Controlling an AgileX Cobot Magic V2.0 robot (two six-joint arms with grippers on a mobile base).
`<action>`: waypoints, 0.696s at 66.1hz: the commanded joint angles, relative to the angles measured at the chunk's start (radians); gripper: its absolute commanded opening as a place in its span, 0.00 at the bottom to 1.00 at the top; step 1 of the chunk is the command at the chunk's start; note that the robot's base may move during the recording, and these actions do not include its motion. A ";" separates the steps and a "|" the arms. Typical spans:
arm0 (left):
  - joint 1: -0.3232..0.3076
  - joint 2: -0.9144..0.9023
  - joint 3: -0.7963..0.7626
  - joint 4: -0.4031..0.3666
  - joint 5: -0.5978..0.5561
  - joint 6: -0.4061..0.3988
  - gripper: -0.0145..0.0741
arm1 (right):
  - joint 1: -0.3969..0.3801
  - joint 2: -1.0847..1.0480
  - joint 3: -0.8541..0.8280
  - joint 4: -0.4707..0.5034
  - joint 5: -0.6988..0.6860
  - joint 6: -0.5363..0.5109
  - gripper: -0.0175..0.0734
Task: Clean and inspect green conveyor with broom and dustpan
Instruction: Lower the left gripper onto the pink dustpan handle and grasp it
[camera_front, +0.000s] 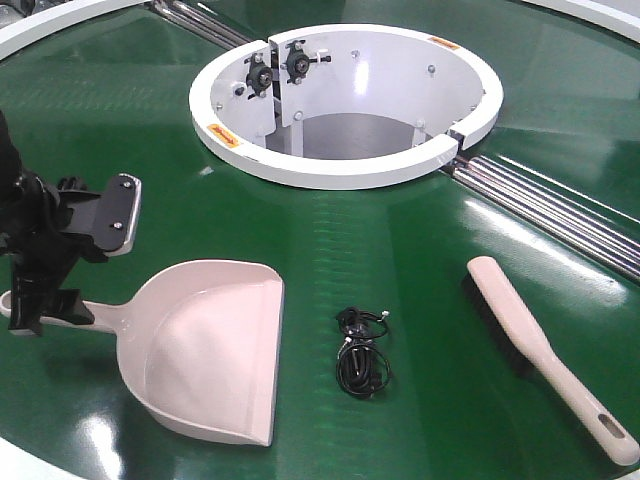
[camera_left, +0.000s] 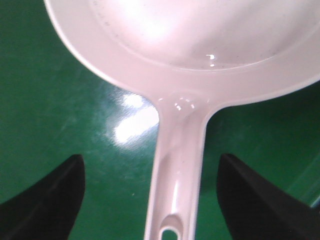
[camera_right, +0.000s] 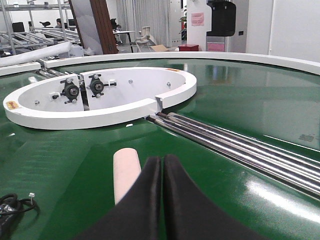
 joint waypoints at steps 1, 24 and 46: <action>-0.006 -0.024 -0.010 -0.030 -0.016 0.012 0.75 | -0.004 -0.019 0.022 -0.004 -0.074 -0.005 0.18; -0.006 -0.013 0.086 -0.026 -0.092 0.092 0.75 | -0.004 -0.019 0.022 -0.004 -0.074 -0.005 0.18; -0.006 0.023 0.116 -0.026 -0.189 0.156 0.68 | -0.004 -0.019 0.022 -0.004 -0.074 -0.005 0.18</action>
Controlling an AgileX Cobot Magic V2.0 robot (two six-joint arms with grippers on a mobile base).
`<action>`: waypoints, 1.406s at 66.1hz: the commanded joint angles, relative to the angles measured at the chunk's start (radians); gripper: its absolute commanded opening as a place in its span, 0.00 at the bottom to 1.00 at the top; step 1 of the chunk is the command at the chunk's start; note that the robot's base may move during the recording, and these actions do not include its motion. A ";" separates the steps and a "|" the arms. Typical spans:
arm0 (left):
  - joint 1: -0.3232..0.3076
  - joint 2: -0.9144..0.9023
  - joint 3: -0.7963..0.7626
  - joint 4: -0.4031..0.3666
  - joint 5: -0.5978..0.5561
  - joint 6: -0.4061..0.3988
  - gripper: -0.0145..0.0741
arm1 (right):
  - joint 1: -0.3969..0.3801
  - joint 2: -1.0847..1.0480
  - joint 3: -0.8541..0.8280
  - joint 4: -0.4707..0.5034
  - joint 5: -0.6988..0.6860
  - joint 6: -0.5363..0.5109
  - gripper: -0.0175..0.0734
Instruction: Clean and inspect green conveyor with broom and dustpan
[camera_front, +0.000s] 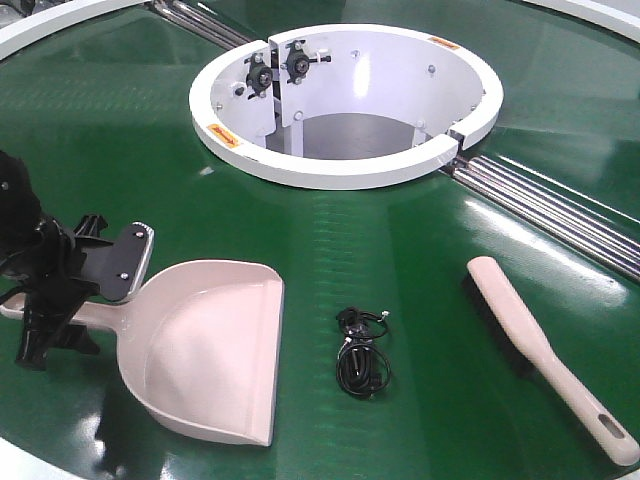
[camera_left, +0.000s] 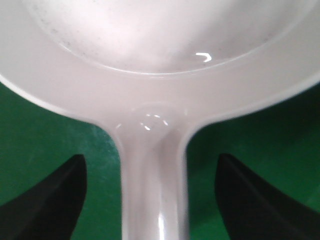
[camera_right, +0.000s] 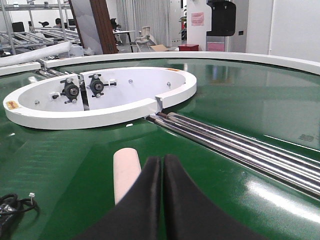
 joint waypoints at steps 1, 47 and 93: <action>-0.006 -0.008 -0.021 -0.018 -0.029 0.007 0.67 | -0.004 -0.019 0.022 -0.004 -0.074 -0.005 0.18; -0.006 0.027 -0.141 -0.019 0.146 -0.133 0.15 | -0.004 -0.019 0.022 -0.004 -0.074 -0.005 0.18; -0.145 0.060 -0.271 0.089 0.193 -0.293 0.15 | -0.004 -0.019 0.022 -0.004 -0.074 -0.005 0.18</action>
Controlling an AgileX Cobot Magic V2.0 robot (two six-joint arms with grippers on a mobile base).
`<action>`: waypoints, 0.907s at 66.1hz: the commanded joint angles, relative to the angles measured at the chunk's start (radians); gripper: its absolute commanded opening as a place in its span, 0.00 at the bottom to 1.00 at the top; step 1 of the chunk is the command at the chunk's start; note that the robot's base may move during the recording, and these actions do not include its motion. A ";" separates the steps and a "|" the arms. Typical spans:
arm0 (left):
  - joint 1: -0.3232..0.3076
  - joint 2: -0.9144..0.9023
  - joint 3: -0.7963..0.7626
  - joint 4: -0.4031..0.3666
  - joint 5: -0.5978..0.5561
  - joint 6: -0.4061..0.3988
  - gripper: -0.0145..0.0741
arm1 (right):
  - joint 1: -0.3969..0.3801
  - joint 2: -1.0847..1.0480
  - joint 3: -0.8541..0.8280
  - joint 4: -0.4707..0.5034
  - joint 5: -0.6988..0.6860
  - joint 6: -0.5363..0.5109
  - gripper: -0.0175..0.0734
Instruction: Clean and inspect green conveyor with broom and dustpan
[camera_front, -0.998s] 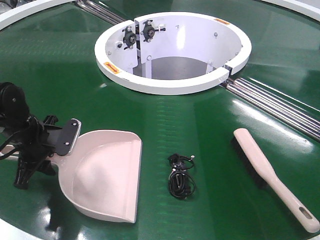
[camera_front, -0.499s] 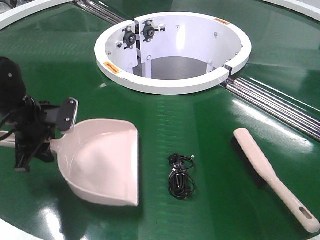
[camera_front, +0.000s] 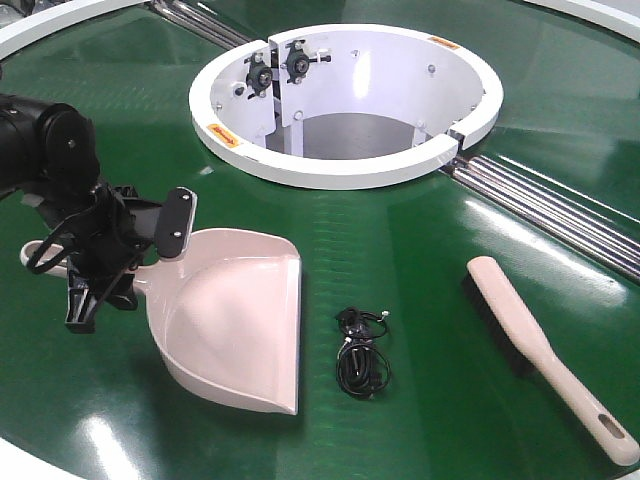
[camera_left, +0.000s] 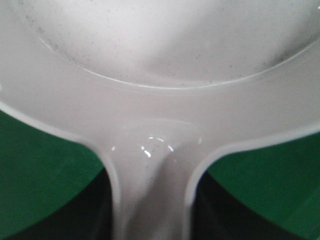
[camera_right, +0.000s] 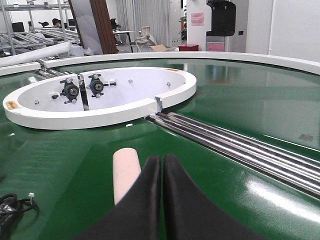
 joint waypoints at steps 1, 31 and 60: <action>-0.010 -0.034 -0.029 -0.009 -0.002 -0.016 0.15 | -0.004 -0.019 0.022 -0.004 -0.074 -0.005 0.18; -0.011 0.005 -0.029 -0.010 -0.004 -0.067 0.15 | -0.004 -0.019 0.022 -0.004 -0.074 -0.005 0.18; -0.030 0.005 -0.029 0.031 -0.030 -0.064 0.15 | -0.004 -0.019 0.022 -0.004 -0.074 -0.005 0.18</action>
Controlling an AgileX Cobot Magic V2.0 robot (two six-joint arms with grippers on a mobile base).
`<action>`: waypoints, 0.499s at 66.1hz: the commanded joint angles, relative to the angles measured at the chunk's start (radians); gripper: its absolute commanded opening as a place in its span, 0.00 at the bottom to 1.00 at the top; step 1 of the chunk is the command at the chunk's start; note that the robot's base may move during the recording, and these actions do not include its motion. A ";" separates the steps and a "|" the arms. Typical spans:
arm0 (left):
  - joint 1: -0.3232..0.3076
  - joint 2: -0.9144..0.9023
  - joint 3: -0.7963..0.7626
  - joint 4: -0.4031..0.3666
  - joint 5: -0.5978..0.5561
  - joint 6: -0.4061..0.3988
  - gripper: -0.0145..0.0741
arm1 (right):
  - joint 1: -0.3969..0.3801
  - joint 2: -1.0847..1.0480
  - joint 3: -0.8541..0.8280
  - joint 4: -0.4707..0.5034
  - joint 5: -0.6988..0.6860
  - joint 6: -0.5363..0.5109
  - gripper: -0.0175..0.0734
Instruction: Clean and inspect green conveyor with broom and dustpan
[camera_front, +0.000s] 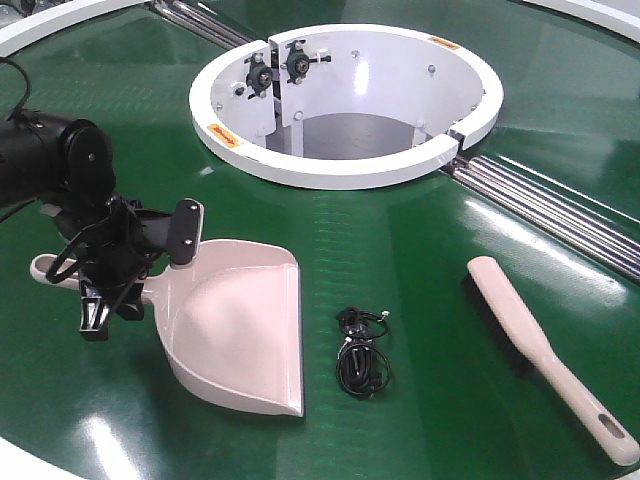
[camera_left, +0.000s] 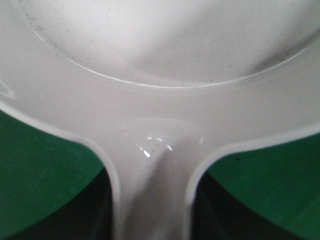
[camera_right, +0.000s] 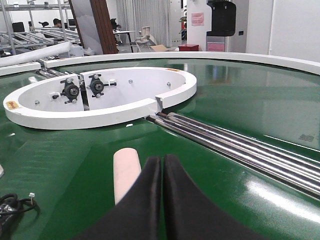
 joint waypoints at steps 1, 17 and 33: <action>-0.024 -0.047 -0.027 0.022 -0.021 -0.008 0.15 | -0.004 -0.019 0.022 -0.004 -0.074 -0.005 0.18; -0.051 -0.047 -0.027 0.055 -0.040 -0.009 0.15 | -0.004 -0.019 0.022 -0.004 -0.074 -0.005 0.18; -0.051 -0.047 -0.027 0.054 -0.020 -0.009 0.15 | -0.004 -0.019 0.022 -0.004 -0.074 -0.005 0.18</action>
